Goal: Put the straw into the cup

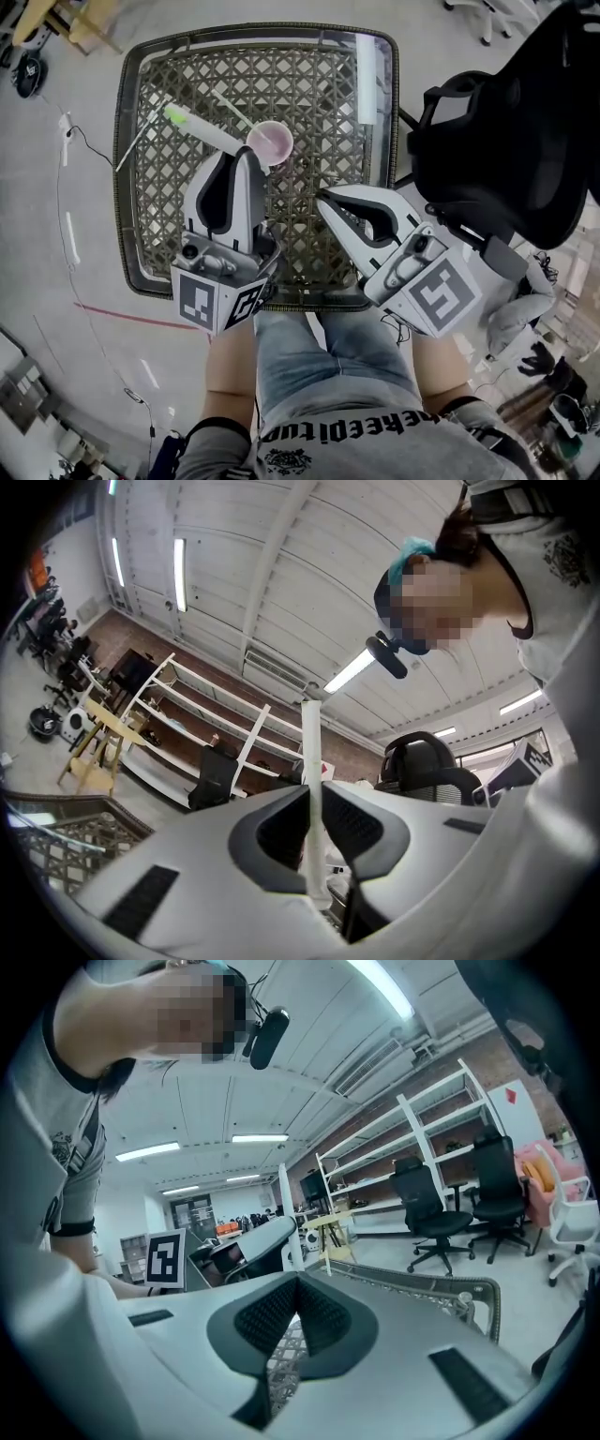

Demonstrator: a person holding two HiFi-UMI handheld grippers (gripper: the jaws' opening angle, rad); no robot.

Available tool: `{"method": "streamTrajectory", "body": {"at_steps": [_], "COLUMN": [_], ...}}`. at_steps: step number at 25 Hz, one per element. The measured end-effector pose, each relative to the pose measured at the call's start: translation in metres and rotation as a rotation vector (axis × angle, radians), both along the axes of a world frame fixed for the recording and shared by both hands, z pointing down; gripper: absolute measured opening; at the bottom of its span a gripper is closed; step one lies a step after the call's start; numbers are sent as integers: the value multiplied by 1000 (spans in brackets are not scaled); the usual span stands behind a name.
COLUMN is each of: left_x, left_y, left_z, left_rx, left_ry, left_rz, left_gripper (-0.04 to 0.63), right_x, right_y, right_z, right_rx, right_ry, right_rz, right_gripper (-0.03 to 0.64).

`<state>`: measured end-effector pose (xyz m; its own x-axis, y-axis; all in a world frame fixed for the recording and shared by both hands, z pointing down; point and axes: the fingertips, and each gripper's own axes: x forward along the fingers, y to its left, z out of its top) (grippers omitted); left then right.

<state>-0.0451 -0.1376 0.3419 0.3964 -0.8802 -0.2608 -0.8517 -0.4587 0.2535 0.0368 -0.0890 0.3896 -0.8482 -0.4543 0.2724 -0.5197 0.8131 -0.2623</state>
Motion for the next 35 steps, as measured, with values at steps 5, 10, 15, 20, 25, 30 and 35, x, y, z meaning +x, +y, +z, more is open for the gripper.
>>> {"method": "streamTrajectory", "body": {"at_steps": [5, 10, 15, 20, 25, 30, 35], "left_x": [-2, -6, -9, -9, -7, -9, -8], "left_y": [-4, -12, -19, -24, -28, -27, -27], "left_z": [23, 40, 64, 85, 102, 110, 115], "left_rx": [-4, -26, -57, -95, -129, -143, -144], "left_ry": [-5, 0, -7, -28, -66, -78, -91], "left_rz": [-5, -19, -43, -61, -77, -100, -107], "left_gripper": [83, 83, 83, 83, 83, 84, 86], "right_x": [0, 1, 3, 6, 9, 10, 10], "right_y": [0, 2, 4, 6, 5, 5, 4], "right_z": [16, 24, 31, 35, 37, 39, 41], "right_rx": [12, -14, -14, -17, -23, -19, -10], "right_ry": [-17, 15, 20, 24, 25, 25, 19], "right_rz": [6, -1, 3, 1, 5, 5, 6], "right_gripper": [11, 11, 11, 11, 11, 11, 11]}}
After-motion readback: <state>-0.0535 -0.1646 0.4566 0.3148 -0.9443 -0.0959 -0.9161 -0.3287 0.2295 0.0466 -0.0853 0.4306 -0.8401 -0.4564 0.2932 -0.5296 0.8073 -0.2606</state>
